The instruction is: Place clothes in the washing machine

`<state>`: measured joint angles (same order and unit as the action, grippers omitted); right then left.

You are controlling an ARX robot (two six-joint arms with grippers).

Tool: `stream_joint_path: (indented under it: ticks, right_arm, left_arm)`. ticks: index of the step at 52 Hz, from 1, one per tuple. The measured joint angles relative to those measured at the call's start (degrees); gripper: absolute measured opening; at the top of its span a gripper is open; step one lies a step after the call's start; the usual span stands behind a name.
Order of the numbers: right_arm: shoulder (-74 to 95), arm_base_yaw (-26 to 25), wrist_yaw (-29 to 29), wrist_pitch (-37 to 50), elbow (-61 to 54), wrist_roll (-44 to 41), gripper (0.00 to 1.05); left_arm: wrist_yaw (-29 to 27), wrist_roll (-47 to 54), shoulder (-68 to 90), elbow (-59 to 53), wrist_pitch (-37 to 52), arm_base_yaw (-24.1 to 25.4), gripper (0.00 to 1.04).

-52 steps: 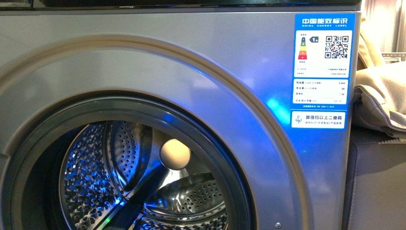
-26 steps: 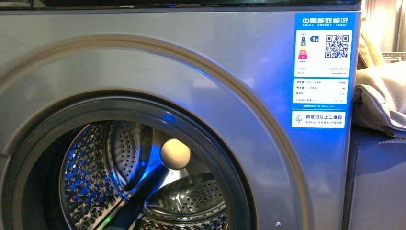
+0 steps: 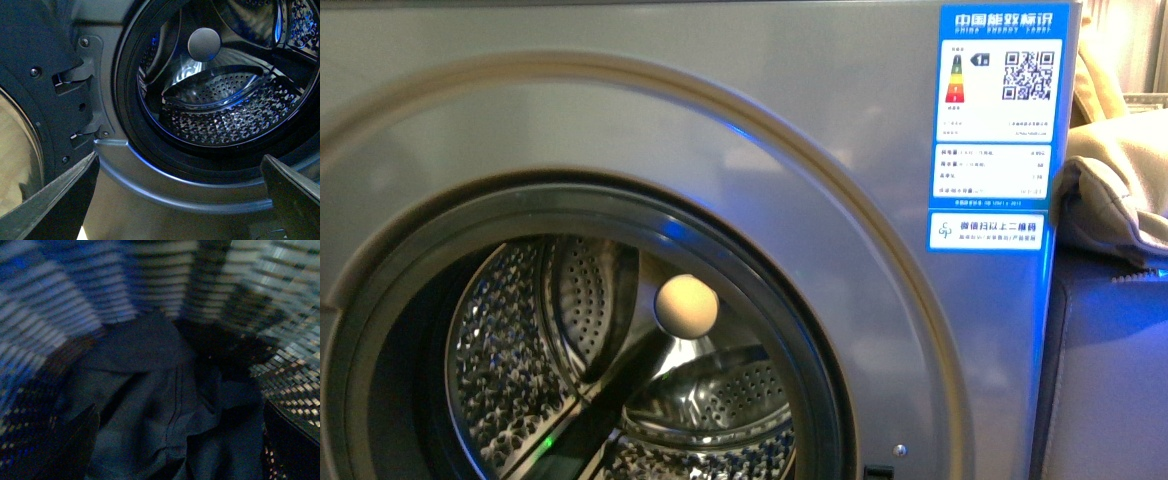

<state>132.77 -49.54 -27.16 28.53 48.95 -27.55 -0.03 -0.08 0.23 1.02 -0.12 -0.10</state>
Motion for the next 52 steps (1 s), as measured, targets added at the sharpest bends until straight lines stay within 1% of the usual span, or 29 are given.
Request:
stream_joint_path:
  ticks: [4,10,18,39,52]
  right_arm:
    - [6.56,0.07,2.19,1.46,3.13,-0.42,0.97]
    - [14.53,0.09,3.96,2.45,7.45,-1.14,0.97]
    - [23.39,0.35,5.03,3.45,12.39,-2.56,0.97]
    - [36.81,0.5,6.29,2.54,23.19,-4.24,0.97]
    - [39.8,0.48,6.19,1.55,25.94,-4.83,0.97]
  left_arm:
    - [0.0,0.0,0.0,0.0,0.0,0.0,0.98]
    - [0.0,0.0,0.0,0.0,0.0,0.0,0.98]
    - [0.0,0.0,0.0,0.0,0.0,0.0,0.98]
    - [0.0,0.0,0.0,0.0,0.0,0.0,0.98]
    - [0.0,0.0,0.0,0.0,0.0,0.0,0.98]
